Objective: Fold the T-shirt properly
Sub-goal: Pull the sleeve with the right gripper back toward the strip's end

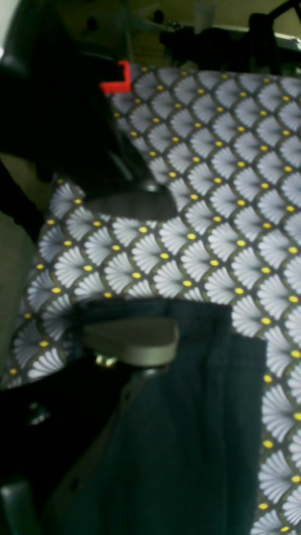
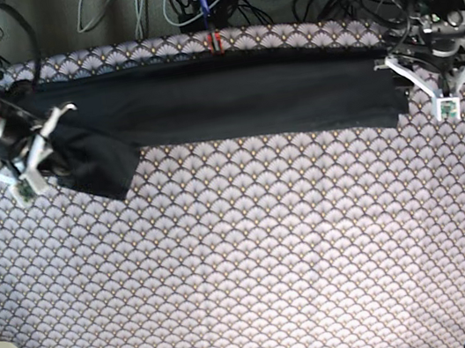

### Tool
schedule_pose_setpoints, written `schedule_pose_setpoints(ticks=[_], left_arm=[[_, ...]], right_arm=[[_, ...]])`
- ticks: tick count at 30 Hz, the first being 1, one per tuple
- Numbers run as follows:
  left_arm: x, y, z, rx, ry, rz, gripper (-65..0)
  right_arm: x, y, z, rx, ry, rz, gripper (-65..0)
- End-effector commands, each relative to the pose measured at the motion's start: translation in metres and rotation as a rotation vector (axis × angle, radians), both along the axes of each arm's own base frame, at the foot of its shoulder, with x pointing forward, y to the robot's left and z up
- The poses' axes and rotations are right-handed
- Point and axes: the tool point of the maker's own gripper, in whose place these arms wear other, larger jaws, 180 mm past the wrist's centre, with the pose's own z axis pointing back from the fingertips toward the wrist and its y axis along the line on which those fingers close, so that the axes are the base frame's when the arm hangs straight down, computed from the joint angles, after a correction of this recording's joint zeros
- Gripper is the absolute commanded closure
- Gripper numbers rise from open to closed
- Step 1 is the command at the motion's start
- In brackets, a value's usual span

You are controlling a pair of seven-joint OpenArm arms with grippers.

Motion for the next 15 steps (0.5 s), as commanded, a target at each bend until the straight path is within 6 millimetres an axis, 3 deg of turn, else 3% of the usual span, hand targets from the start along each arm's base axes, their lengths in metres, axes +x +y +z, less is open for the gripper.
schedule_pose_setpoints(ticks=[1, 15], left_arm=[[0.008, 0.004, 0.012, 0.019, -0.044, -0.006, -36.2], [0.008, 0.004, 0.012, 0.018, -0.047, -0.008, -36.2]], right_arm=[[0.001, 0.000, 0.010, 0.015, -0.048, 0.004, 0.0], [-0.055, -0.039, 0.004, 0.033, -0.065, -0.102, 0.0]])
